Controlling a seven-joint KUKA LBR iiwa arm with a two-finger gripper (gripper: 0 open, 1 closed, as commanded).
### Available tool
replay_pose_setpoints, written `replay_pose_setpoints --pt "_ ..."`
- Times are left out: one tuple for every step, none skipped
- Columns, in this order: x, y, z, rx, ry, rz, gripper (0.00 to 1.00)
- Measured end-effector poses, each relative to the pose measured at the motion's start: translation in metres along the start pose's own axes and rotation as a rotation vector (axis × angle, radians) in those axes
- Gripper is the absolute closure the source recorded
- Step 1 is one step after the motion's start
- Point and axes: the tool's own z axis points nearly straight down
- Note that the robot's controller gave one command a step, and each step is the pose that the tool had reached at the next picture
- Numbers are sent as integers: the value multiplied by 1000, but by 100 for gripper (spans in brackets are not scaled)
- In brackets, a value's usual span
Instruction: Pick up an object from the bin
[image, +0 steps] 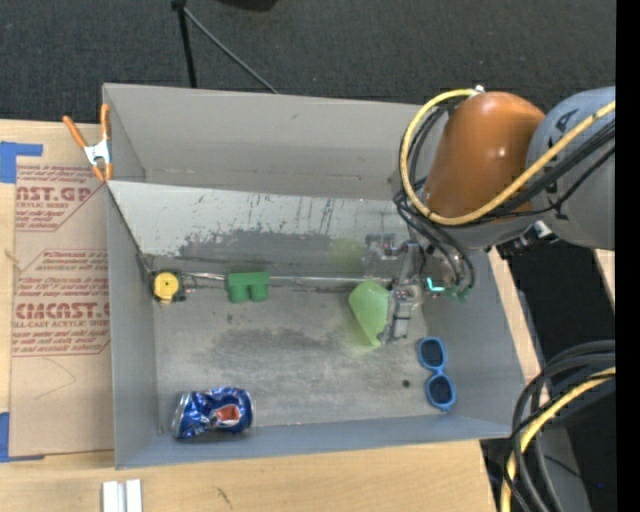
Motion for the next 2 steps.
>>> replay_pose_setpoints --pt "25 -46 89 0 -2 -116 0" --pt "-25 -55 124 0 -40 -13 0"
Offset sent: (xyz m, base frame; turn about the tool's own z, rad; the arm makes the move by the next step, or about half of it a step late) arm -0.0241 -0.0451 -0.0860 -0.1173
